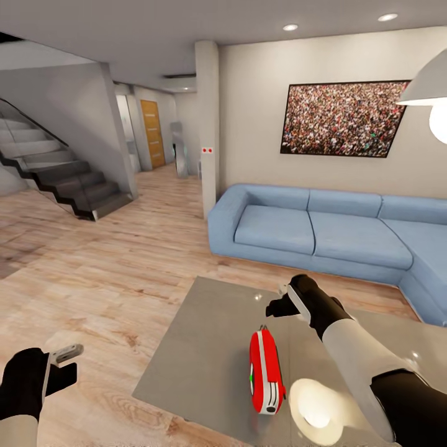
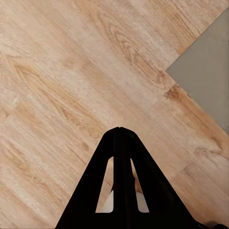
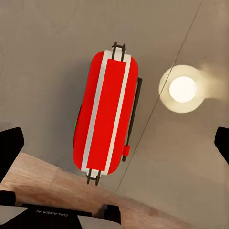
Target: Turn on the radio receiver that's on the table in the living room.
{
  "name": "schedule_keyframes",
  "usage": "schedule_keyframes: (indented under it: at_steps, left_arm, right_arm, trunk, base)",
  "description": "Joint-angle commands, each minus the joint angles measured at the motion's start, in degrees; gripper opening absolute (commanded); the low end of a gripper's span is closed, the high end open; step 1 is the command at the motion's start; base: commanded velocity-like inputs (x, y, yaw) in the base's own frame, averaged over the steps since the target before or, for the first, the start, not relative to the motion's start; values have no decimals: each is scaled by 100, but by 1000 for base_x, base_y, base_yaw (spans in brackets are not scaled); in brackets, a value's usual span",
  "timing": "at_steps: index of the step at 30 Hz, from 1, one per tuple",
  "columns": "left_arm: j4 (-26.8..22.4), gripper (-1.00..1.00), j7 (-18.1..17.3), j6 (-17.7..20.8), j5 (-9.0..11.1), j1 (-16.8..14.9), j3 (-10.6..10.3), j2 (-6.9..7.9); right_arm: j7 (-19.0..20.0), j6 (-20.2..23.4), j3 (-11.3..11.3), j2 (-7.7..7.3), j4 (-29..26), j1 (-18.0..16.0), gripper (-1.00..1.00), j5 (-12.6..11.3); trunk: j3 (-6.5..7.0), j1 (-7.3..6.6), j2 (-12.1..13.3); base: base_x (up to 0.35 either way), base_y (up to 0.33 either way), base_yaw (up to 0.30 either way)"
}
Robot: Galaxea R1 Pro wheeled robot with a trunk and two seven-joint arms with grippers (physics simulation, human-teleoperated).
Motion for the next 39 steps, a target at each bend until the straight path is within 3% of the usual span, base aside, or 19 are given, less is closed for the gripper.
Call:
schedule_keyframes:
  at_steps: [1, 29, 39]
  left_arm:
    - [2, -100, 0, 0, 0, 0, -1, -3]
    - [8, -100, 0, 0, 2, 0, -8, -7]
    - [7, -100, 0, 0, 0, 0, -8, -7]
  right_arm:
    - [3, 0, 0, 0, 0, 0, 100, 0]
    - [-1, 9, 0, 0, 0, 0, 100, 0]
    - [3, 1, 14, 0, -6, 1, 100, 0]
  trunk:
    - [9, -23, 41]
    - [246, -638, 1164]
    - [208, -638, 1165]
  base:
    - [0, 0, 0]
    - [0, 0, 0]
    - [0, 0, 0]
